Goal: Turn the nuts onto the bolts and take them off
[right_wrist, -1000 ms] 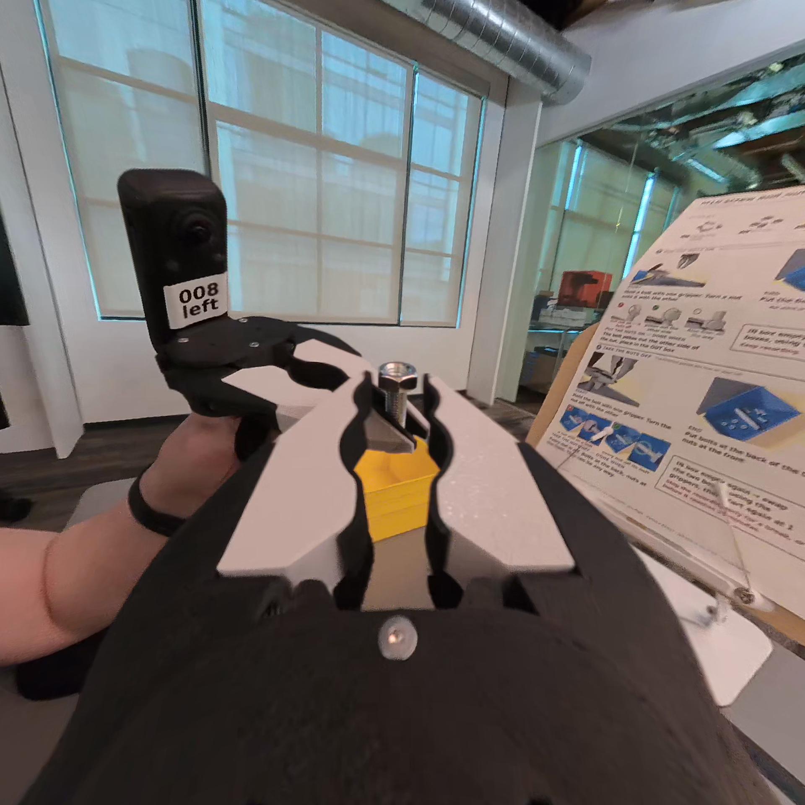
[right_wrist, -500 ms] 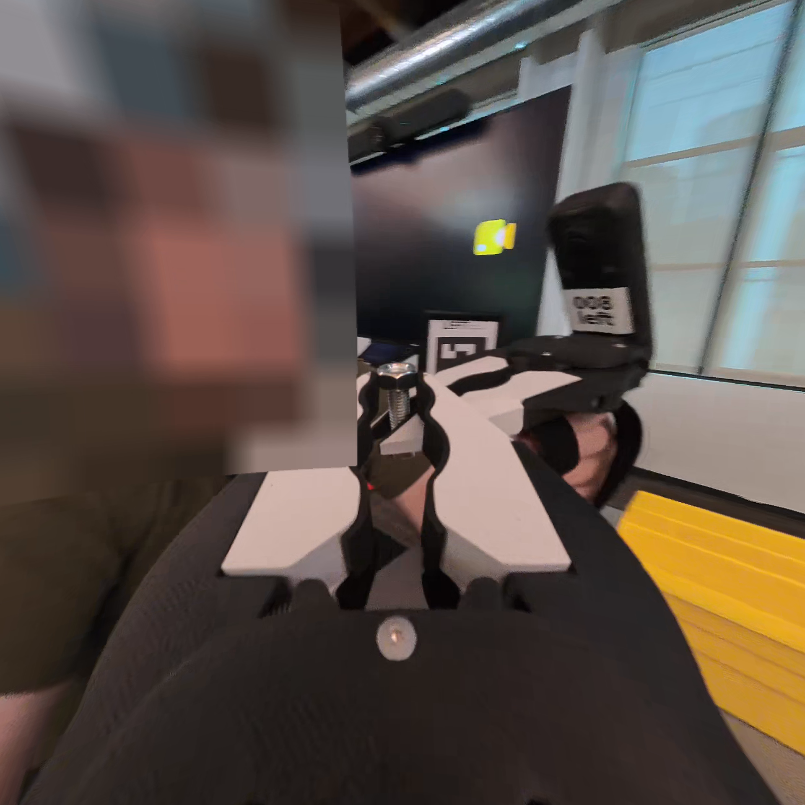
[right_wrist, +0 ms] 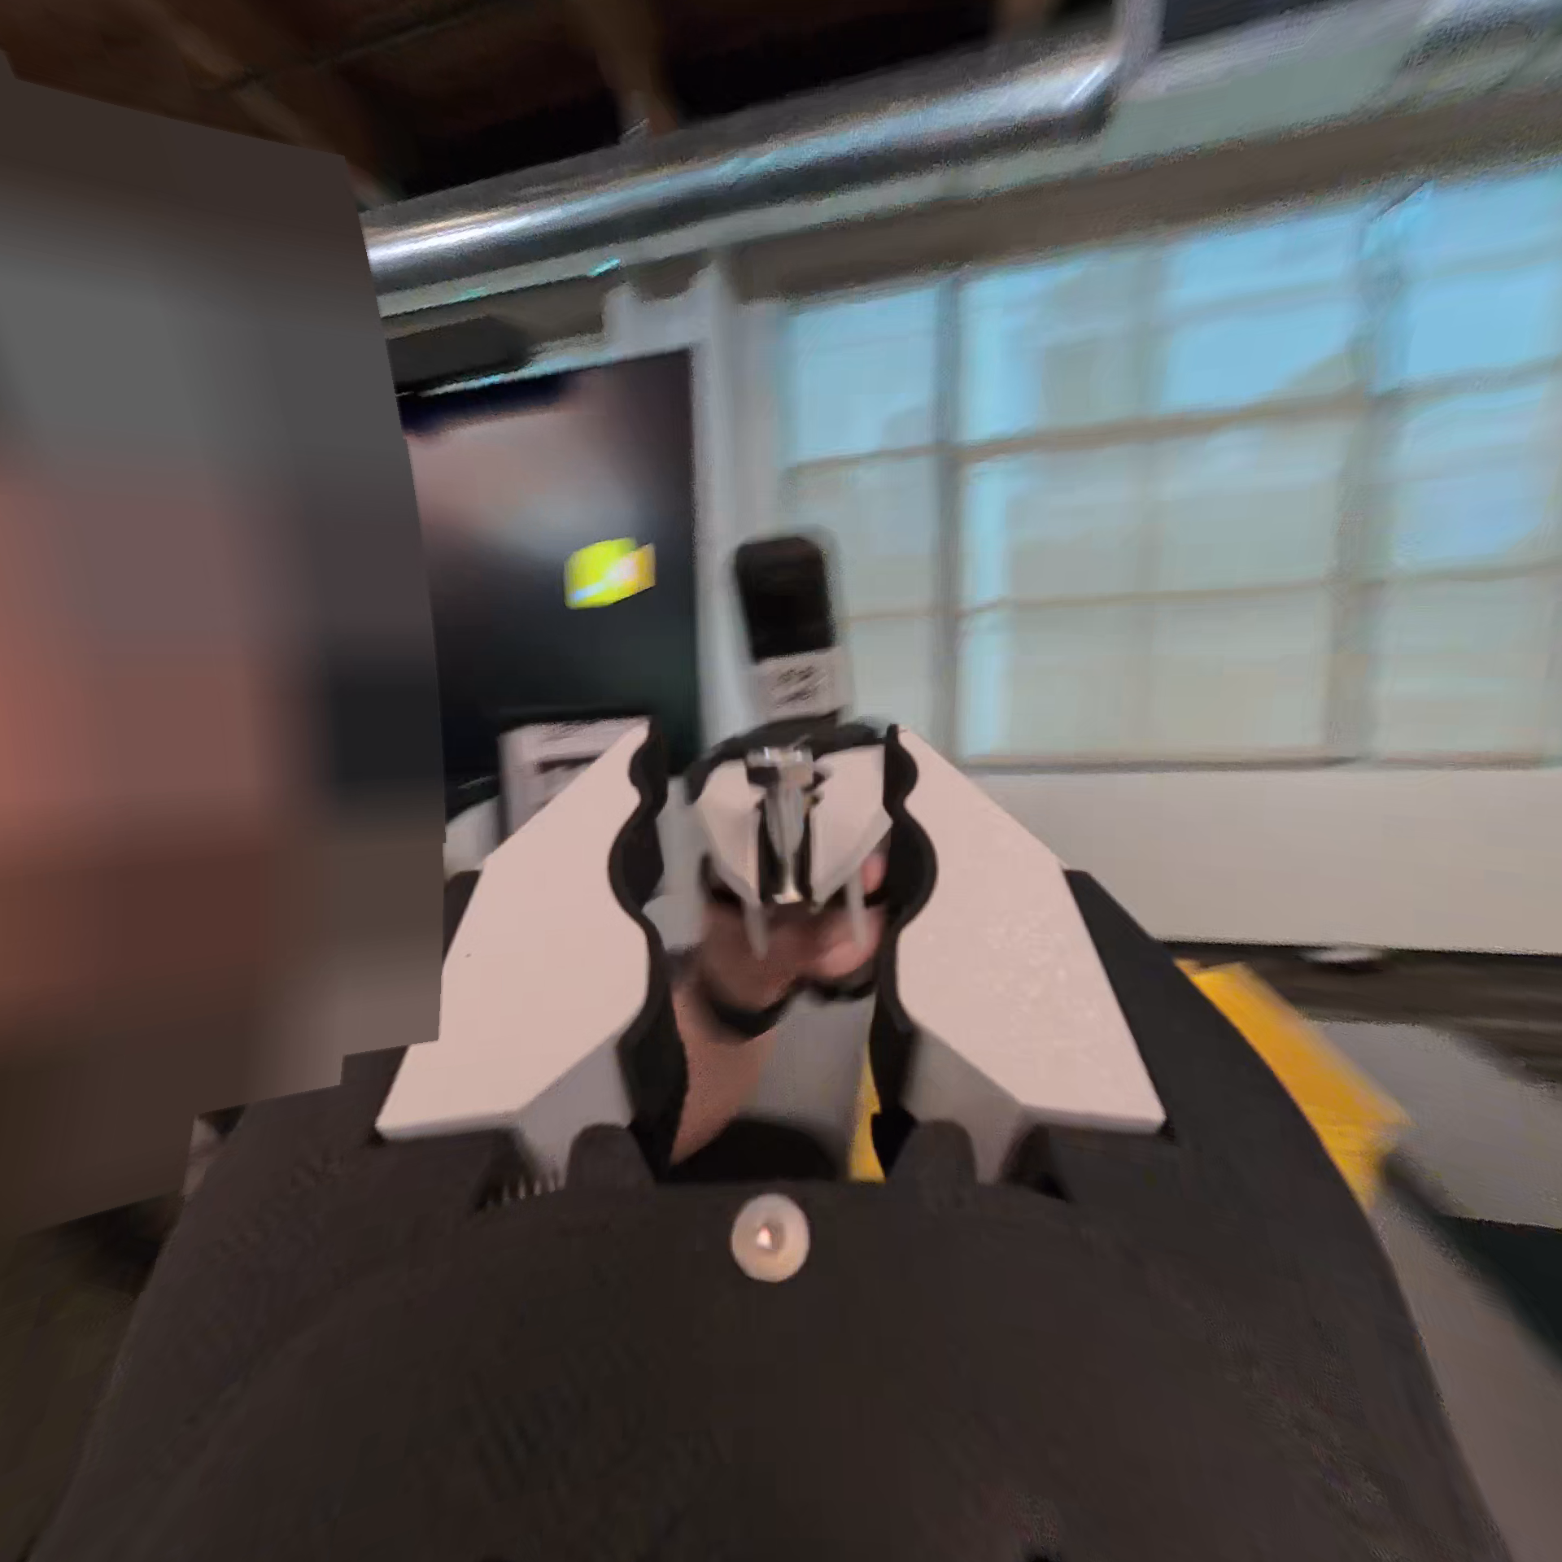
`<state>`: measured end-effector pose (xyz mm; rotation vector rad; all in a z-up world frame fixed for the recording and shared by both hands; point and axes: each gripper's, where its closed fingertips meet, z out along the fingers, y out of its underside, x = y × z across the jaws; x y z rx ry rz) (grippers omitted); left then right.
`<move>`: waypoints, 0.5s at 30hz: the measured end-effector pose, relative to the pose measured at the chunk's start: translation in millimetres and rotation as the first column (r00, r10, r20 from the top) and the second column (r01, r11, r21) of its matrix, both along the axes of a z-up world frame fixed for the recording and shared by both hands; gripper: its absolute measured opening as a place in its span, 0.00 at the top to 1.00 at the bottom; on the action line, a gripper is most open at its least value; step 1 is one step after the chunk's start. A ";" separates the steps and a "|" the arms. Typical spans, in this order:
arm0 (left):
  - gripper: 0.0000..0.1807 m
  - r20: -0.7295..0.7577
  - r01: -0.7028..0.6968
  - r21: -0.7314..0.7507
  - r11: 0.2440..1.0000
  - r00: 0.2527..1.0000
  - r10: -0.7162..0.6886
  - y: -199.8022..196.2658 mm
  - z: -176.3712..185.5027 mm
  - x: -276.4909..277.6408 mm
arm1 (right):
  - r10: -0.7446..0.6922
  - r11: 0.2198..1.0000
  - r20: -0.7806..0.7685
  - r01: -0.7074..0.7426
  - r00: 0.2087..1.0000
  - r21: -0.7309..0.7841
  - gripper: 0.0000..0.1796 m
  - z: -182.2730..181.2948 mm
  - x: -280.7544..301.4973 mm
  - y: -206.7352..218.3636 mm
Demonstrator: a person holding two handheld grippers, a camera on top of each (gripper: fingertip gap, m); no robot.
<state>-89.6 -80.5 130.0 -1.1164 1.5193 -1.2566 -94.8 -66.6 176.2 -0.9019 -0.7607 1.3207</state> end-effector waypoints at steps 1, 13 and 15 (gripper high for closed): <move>0.96 0.028 -0.129 0.046 0.991 0.991 0.128 19.1 2.7 0.9 | -0.172 0.985 -0.067 0.173 0.983 0.010 0.71 11.9 13.7 11.8; 0.96 0.206 -0.609 0.430 0.666 0.785 0.584 76.2 6.6 -3.6 | -0.712 0.693 0.044 0.691 0.701 0.208 0.74 3.3 -9.9 31.4; 0.96 0.210 -0.608 0.439 0.661 0.785 0.582 75.0 6.2 -2.4 | -0.711 0.696 0.061 0.687 0.701 0.209 0.76 -0.7 -11.4 34.6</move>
